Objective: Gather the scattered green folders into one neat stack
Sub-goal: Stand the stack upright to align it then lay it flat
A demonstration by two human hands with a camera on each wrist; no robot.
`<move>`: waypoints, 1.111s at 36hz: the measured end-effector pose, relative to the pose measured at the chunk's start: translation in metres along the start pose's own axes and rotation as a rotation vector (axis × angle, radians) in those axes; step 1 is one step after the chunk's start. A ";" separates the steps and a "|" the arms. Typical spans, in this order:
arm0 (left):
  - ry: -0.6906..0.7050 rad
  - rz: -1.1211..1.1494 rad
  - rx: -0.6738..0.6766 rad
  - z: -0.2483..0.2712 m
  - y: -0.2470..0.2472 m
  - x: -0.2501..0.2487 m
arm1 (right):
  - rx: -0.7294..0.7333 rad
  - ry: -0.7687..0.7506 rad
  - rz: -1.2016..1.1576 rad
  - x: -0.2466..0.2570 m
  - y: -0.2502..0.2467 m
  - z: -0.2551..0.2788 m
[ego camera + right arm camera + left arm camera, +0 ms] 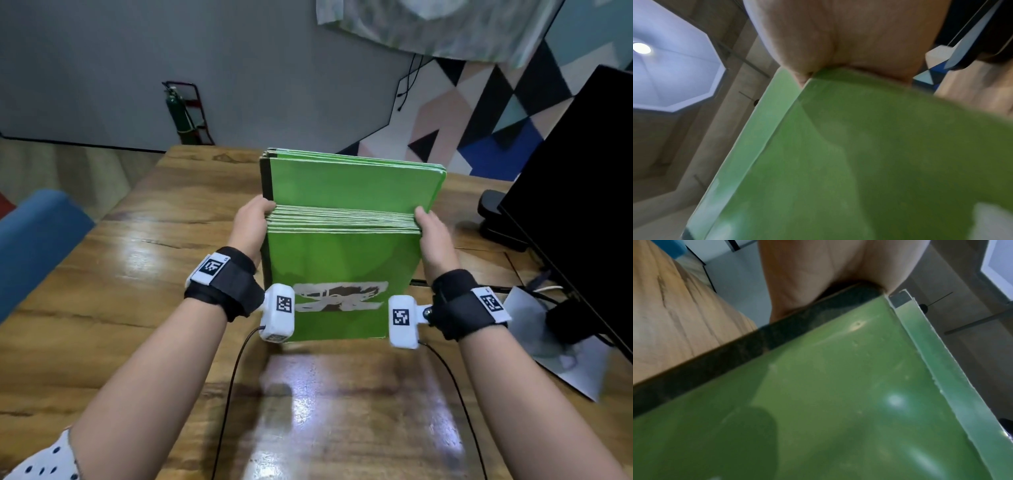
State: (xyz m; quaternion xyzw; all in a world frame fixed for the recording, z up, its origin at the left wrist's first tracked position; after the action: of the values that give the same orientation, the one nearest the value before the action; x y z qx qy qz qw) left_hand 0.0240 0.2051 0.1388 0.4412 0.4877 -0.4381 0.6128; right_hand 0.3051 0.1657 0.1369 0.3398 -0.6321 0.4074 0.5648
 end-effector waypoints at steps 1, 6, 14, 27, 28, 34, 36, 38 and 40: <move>-0.002 0.004 0.002 0.000 0.000 0.001 | 0.033 0.033 -0.018 -0.003 -0.001 0.002; 0.023 -0.023 0.002 0.002 -0.001 0.000 | -0.164 -0.397 0.234 0.046 -0.020 0.014; 0.036 -0.043 0.011 0.002 -0.002 0.000 | -0.182 -0.757 1.172 0.100 0.021 0.029; 0.085 -0.134 0.035 0.014 -0.004 -0.012 | 0.294 -0.959 1.165 0.119 0.114 0.053; 0.083 -0.117 0.039 0.016 -0.003 -0.014 | 0.301 -0.970 1.171 0.119 0.118 0.053; 0.039 -0.103 0.049 0.017 -0.001 -0.014 | 0.261 -0.957 1.194 0.121 0.129 0.053; 0.030 -0.110 0.045 0.014 -0.002 -0.013 | 0.142 -0.858 1.179 0.123 0.115 0.046; 0.036 -0.123 0.045 0.012 -0.003 -0.012 | -0.044 -0.701 1.120 0.123 0.087 0.033; 0.050 -0.126 0.045 0.009 -0.003 -0.009 | -0.227 -0.525 0.983 0.120 0.049 0.021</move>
State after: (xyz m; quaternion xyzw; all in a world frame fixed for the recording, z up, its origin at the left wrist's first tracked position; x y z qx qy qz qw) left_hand 0.0214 0.1971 0.1487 0.4340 0.5197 -0.4756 0.5615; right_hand 0.2363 0.1719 0.2487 0.0326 -0.8750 0.4536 0.1659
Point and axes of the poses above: each hand's wrist, its own z-axis away from the middle knuckle, its own y-axis out of the palm, x = y × z, the point moved 5 cm from there along -z, towards the middle knuckle, and after that the axes turned 7 degrees about -x, right-handed, at the moved point
